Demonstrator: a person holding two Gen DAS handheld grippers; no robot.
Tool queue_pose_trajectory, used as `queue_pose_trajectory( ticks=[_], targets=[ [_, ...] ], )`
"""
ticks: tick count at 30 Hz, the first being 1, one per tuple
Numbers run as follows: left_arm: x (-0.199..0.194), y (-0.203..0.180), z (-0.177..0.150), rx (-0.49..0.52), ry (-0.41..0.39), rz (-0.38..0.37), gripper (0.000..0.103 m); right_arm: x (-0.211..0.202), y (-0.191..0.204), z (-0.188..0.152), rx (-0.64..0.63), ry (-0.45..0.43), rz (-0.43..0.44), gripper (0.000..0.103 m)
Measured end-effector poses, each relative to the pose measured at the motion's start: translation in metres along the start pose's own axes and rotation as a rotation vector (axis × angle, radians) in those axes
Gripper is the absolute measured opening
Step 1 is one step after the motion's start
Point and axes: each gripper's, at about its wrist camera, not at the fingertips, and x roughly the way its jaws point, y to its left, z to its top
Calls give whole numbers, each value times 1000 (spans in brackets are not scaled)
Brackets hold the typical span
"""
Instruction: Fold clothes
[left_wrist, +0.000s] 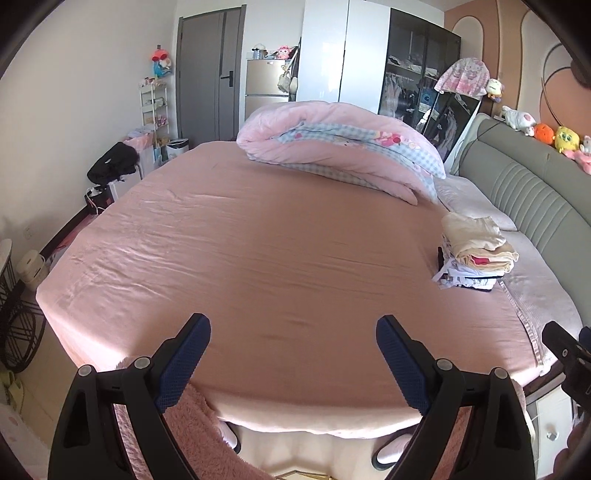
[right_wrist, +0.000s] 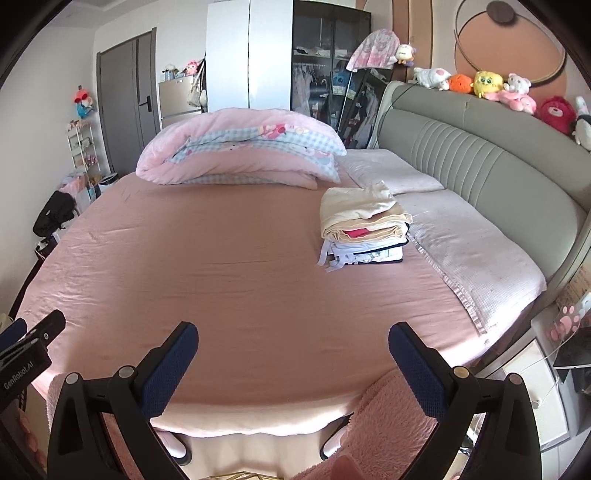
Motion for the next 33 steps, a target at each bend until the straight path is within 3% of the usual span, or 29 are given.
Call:
queue_pose_trajectory(
  ticks=[10, 23, 33],
  targets=[
    [4, -15, -6, 21, 19, -41, 92, 10, -7, -3, -5, 30, -15, 103],
    [22, -76, -9, 148, 54, -219, 92, 6, -44, -11, 107, 33, -176, 103],
    [28, -93, -12, 172, 64, -241, 92, 14, -54, -11, 108, 57, -191, 103]
  ],
)
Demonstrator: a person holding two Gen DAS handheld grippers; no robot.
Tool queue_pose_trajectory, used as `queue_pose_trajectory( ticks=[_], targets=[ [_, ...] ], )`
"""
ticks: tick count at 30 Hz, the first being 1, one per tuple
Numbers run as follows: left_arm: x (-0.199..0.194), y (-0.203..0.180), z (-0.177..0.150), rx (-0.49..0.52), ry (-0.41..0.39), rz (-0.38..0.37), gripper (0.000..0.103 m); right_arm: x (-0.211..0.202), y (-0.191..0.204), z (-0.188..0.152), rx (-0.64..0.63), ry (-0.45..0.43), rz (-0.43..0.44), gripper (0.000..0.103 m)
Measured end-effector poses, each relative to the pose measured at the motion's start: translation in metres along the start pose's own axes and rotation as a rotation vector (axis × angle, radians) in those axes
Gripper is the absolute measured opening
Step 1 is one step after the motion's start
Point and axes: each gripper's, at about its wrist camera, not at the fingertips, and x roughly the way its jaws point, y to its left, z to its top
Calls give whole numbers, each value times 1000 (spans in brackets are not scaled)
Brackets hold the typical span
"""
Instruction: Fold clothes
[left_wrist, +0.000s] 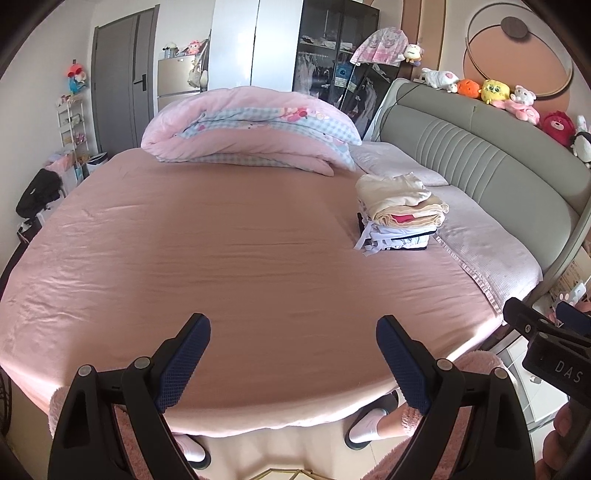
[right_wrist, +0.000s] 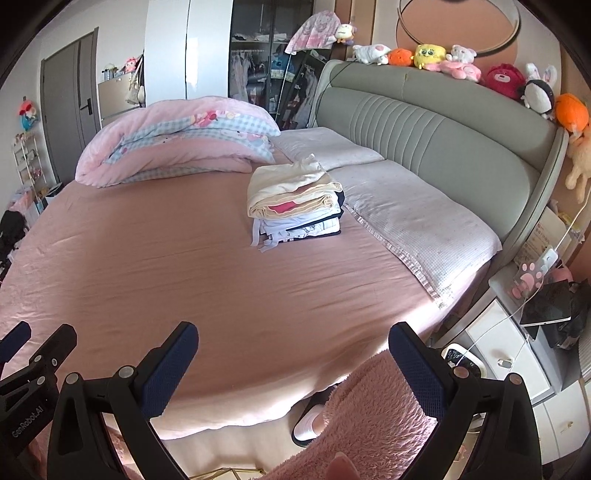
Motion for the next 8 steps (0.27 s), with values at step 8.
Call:
queue_pose_trajectory(
  ticks=[8],
  targets=[
    [-1, 3, 3, -30, -18, -1, 92, 4, 5, 5, -26, -10, 22, 103]
  ],
)
